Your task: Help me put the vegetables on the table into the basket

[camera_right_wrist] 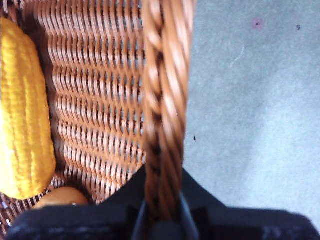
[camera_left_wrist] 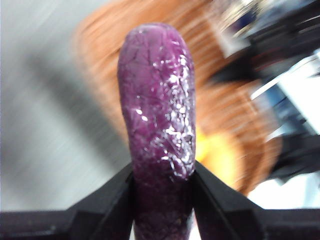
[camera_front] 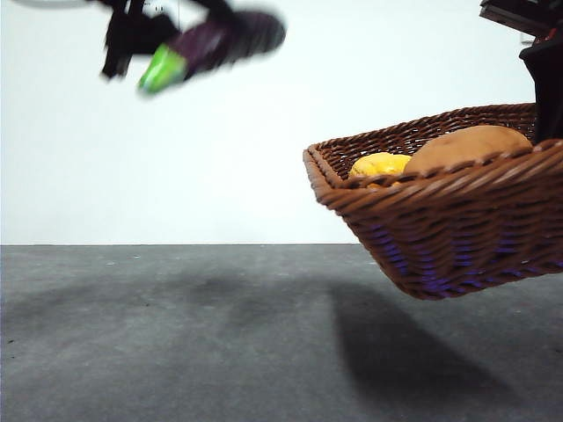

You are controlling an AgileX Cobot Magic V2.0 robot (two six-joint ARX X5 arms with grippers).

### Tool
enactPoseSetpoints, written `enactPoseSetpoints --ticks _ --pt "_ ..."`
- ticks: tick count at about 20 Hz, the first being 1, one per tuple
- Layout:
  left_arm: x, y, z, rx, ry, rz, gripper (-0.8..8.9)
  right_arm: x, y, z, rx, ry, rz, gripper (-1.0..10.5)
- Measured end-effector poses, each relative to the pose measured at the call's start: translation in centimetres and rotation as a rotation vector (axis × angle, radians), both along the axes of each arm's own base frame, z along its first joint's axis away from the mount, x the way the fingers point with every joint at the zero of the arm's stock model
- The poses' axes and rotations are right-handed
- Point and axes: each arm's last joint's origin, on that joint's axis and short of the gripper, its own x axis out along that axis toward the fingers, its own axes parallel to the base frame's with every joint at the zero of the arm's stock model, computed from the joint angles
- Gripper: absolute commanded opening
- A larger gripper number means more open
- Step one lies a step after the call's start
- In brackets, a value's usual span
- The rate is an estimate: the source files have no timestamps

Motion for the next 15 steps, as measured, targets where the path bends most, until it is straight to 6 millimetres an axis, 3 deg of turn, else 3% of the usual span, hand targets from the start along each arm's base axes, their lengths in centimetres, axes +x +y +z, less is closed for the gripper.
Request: enactPoseSetpoints --ticks 3,9,10,12,15 --pt "-0.9 -2.0 1.1 -0.078 0.002 -0.023 -0.08 0.0 0.0 0.0 0.007 0.001 -0.004 -0.1" --pt "-0.7 -6.5 0.6 -0.168 0.065 0.039 0.01 0.0 0.4 0.1 0.068 0.003 0.023 -0.1" --pt "-0.5 -7.0 0.3 -0.180 0.089 0.044 0.15 0.0 0.6 0.1 0.071 -0.002 0.032 -0.1" --pt "-0.2 -7.8 -0.6 -0.173 0.169 0.062 1.40 -0.1 1.1 0.2 0.082 -0.009 0.056 -0.1" --pt "-0.1 -8.6 -1.4 -0.166 0.215 0.080 1.58 -0.3 2.0 0.2 0.086 -0.015 0.092 -0.1"
